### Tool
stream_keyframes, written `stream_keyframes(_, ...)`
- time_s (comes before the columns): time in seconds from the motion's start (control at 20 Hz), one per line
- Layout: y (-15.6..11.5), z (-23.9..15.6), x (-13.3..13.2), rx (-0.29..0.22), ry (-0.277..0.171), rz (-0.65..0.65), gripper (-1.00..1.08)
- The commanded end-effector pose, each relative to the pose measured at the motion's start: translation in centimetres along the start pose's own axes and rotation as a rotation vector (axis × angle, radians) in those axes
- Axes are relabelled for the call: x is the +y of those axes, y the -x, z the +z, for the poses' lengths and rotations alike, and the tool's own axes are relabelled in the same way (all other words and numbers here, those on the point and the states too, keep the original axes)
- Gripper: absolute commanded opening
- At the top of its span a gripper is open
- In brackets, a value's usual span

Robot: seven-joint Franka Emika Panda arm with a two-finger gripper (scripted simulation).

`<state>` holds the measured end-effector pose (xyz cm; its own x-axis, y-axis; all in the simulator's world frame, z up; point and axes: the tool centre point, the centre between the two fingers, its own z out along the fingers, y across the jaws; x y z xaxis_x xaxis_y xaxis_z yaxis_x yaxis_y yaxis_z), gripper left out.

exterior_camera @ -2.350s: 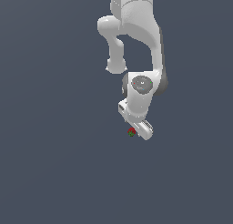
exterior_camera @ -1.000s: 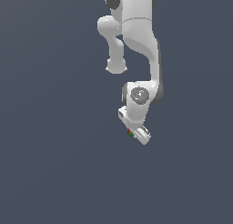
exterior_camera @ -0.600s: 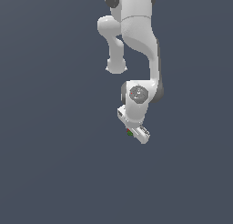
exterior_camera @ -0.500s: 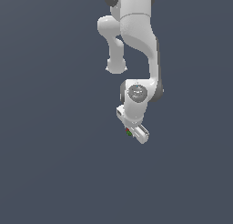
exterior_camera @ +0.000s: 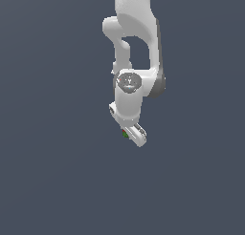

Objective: Pick up the object and move it to a goal position.

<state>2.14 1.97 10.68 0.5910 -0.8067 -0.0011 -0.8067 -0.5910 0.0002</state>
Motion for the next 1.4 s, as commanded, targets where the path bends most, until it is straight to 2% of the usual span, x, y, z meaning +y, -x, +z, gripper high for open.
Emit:
stream_keyframes(0.0, -1.7, -2.5, 0.8, 0.000, -0.001, 0.001, -1.00)
stream_keyframes(0.8, -12.4, -17.7, 5.1, 0.001, 0.000, 0.000, -1.00)
stream_keyframes(1.35, -16.3, -22.8, 6.3, 0.001, 0.000, -0.001, -1.00)
